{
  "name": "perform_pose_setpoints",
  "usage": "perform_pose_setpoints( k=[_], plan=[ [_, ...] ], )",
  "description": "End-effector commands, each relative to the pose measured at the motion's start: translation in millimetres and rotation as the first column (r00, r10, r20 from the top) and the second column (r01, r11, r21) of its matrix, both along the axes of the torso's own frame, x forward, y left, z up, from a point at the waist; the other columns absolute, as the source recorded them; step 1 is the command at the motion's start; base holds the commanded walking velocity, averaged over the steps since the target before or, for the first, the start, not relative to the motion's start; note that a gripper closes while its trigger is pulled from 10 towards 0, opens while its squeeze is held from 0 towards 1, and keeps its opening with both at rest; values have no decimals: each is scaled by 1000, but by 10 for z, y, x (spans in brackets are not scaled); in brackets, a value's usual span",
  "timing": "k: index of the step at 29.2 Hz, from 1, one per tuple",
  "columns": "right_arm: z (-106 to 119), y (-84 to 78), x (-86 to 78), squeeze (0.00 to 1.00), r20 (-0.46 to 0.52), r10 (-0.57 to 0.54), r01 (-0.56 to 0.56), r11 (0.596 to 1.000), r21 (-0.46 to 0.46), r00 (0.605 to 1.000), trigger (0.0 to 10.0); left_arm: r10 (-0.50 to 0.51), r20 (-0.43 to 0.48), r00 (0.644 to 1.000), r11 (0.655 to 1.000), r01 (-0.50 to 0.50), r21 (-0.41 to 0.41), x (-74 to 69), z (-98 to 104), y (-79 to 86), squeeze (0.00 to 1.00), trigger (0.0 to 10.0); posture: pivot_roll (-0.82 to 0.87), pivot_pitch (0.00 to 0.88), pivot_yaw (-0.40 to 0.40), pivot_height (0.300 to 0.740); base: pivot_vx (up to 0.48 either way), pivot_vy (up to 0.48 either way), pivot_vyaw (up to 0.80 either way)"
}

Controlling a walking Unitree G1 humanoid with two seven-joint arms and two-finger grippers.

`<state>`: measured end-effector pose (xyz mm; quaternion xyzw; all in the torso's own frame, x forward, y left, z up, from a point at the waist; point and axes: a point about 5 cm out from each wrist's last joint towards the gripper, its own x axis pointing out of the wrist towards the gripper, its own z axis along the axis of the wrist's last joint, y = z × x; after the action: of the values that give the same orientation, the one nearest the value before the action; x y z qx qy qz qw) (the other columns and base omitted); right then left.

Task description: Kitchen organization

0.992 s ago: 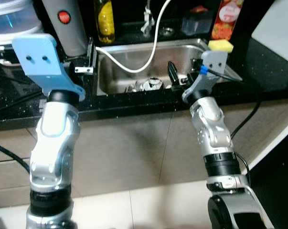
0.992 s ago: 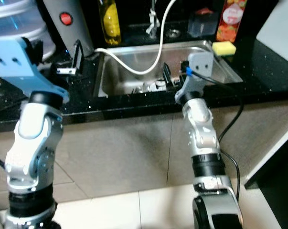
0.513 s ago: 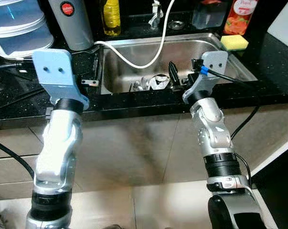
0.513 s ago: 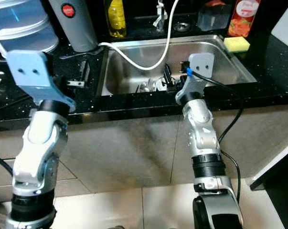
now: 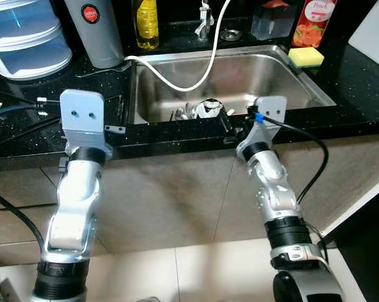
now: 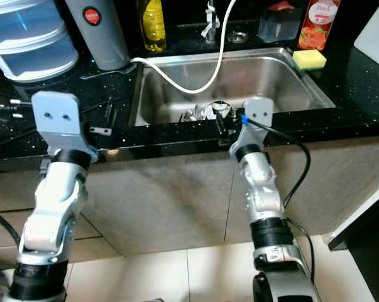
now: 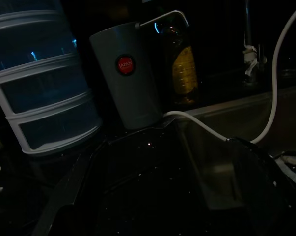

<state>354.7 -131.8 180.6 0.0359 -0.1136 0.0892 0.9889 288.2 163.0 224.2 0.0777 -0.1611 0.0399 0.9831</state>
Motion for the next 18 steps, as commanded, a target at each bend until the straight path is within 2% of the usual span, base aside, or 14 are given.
perform_pose_setpoints(
  k=[1, 6, 10, 11, 12, 14, 17, 18],
  plan=[
    [60, 119, 9, 0, 27, 39, -39, 999, 1, 999, 10000, 15, -17, 1000, 1000, -15, -14, 48, -5, 10, 0, 10000, -45, 14, 71, 740, 0, 0, 0],
    [152, 210, 38, 0, 56, 70, -71, 997, 8, 996, 10000, 55, -24, 998, 998, -54, 34, 91, 36, 49, 0, 10000, -25, 17, 61, 740, 0, 0, 0],
    [215, 243, 69, 0, 72, 81, -83, 996, 16, 994, 10000, 104, -64, 992, 995, -103, 17, 116, 41, 142, 0, 10000, -23, 17, 60, 740, 0, 0, 0],
    [253, 261, 69, 0, 85, 87, -89, 996, 20, 993, 10000, 151, -82, 985, 987, -154, -40, 100, 79, 243, 0, 10000, 0, 16, 48, 740, 0, 0, 0],
    [253, 261, 69, 0, 85, 87, -89, 996, 20, 993, 10000, 151, -82, 985, 987, -154, -40, 100, 79, 243, 0, 10000, 0, 16, 48, 740, 0, 0, 0],
    [281, 267, 70, 0, 94, 91, -93, 995, 21, 991, 10000, 210, -97, 973, 975, -216, -49, 95, 130, 318, 0, 10000, 2, 13, 42, 740, 0, 0, 0],
    [295, 261, 78, 0, 98, 93, -95, 995, 18, 991, 10000, 207, -101, 973, 974, -215, -74, 106, 185, 326, 0, 10000, 0, 11, 40, 740, 0, 0, 0],
    [310, 245, 87, 0, 102, 92, -94, 996, 12, 991, 10000, 160, -85, 983, 983, -167, -77, 111, 221, 280, 0, 10000, -5, 9, 38, 740, 0, 0, 0]
  ],
)
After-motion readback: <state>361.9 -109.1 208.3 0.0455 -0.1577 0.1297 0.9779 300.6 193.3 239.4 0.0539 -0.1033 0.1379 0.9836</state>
